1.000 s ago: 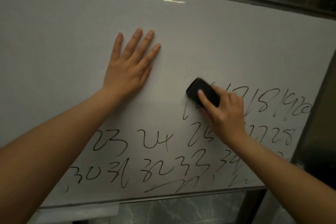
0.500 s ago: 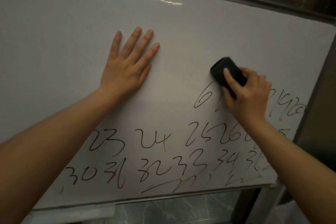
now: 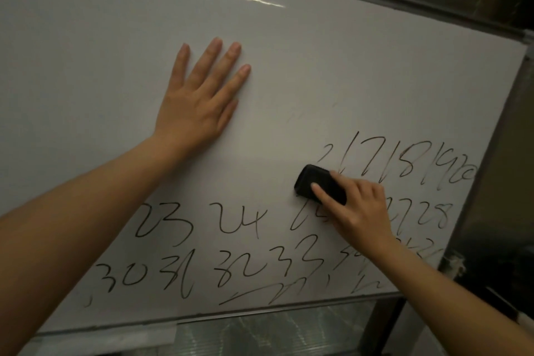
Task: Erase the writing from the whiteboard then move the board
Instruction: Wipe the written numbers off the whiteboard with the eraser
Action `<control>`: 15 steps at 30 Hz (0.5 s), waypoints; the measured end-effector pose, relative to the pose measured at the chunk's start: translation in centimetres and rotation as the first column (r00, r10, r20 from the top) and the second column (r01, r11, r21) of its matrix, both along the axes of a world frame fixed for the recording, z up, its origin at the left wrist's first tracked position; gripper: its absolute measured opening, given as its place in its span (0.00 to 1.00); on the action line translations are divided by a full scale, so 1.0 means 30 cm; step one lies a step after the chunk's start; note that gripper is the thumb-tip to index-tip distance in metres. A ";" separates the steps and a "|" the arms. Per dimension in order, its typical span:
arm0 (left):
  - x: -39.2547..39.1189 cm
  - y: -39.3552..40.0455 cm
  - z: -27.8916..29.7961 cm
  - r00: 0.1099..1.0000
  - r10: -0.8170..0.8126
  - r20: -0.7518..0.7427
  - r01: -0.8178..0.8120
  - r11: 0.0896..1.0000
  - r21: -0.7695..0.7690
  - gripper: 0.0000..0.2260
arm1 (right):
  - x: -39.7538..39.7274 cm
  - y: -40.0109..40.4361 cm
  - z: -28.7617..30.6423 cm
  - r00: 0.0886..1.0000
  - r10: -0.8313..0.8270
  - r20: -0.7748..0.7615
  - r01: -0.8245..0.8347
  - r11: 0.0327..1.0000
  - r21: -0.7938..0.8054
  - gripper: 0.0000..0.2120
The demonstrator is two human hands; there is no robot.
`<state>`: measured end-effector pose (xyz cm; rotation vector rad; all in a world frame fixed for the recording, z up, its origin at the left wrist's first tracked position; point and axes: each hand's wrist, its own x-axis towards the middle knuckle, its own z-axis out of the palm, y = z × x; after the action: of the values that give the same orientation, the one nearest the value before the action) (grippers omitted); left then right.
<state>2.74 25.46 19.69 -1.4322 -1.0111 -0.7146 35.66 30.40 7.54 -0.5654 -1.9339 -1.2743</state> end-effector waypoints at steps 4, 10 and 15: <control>0.003 0.004 0.002 1.000 0.002 -0.007 -0.002 1.000 -0.001 0.21 | 0.038 0.035 0.118 0.979 -0.063 -0.193 0.059 0.998 -0.024 0.23; -0.008 -0.004 0.002 1.000 0.001 -0.001 -0.001 1.000 -0.006 0.21 | 0.012 0.034 0.108 0.941 -0.063 -0.331 0.035 0.995 -0.089 0.21; -0.008 0.000 0.002 1.000 -0.010 -0.002 0.010 1.000 0.013 0.21 | 0.021 0.020 -0.006 0.988 -0.032 -0.149 0.021 0.997 -0.077 0.24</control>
<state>2.50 25.45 19.75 -1.4275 -0.9968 -0.7252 36.29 31.01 7.36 -0.7072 -1.8599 -1.1451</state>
